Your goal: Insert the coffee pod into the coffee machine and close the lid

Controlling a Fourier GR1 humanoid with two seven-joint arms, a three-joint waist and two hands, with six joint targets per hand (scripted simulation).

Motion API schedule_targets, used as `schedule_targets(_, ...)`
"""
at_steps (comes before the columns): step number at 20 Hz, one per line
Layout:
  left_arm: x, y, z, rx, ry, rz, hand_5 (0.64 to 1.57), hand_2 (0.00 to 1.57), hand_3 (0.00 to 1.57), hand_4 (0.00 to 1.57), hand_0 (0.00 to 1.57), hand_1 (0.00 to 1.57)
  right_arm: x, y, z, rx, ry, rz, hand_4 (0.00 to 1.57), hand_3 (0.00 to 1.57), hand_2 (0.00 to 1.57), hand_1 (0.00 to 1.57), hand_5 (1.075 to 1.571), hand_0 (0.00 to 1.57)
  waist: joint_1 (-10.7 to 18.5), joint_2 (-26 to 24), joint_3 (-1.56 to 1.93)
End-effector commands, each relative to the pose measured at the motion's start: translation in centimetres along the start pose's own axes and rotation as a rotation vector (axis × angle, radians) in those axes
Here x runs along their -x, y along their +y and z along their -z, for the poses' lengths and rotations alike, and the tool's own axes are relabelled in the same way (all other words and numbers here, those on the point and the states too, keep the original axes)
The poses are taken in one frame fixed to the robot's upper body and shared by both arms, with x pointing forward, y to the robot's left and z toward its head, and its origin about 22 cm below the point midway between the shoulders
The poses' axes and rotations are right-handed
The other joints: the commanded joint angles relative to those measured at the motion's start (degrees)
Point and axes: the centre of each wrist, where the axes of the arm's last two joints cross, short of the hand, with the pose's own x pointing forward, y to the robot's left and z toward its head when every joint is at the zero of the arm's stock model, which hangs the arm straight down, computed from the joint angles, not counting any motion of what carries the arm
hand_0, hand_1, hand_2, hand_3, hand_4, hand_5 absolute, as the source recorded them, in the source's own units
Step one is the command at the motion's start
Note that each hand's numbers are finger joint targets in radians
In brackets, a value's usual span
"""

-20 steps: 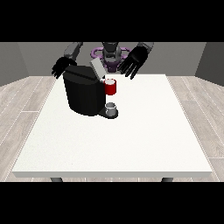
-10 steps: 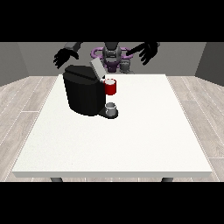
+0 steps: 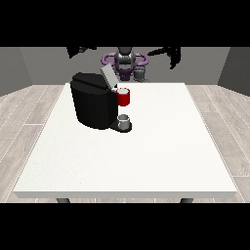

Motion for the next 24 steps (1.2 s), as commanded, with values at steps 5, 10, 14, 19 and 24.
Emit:
schedule_targets(5,3.8,-1.7,-3.0,0.018,-0.015,-0.155,1.571,0.00,0.00,0.00,0.00,0.00,-2.8,1.5,1.6,-0.072,-0.072,-0.016,0.00,0.00,0.00,0.00,1.571,0.00,6.22,0.32,0.04)
schedule_targets(10,2.8,-2.2,-3.2,-0.005,-0.030,-0.203,1.571,0.00,0.00,0.03,0.00,0.00,-2.0,1.4,1.4,-0.147,-0.071,-0.080,0.24,0.00,0.00,0.00,1.571,0.00,6.82,2.70,0.06)
schedule_targets(14,2.7,-4.6,-4.1,0.057,-0.024,-0.222,1.571,0.00,0.00,0.09,0.00,0.00,-3.0,3.4,3.4,-0.132,-0.045,-0.078,0.00,0.00,0.00,0.00,1.571,0.00,10.16,1.17,0.06)
schedule_targets(19,-0.5,-2.9,-4.3,0.036,-0.115,-0.194,1.571,0.00,0.00,0.00,0.00,0.00,-3.5,1.8,4.8,-0.137,-0.091,-0.022,0.00,0.00,0.00,0.00,1.571,0.00,9.85,6.67,0.06)
schedule_targets(24,0.0,-3.1,-6.2,-0.001,-0.077,-0.236,1.571,0.00,0.00,0.00,0.00,0.00,-2.3,1.4,5.5,-0.128,-0.026,-0.030,0.00,0.00,0.00,0.00,1.571,0.00,10.14,7.25,0.06)
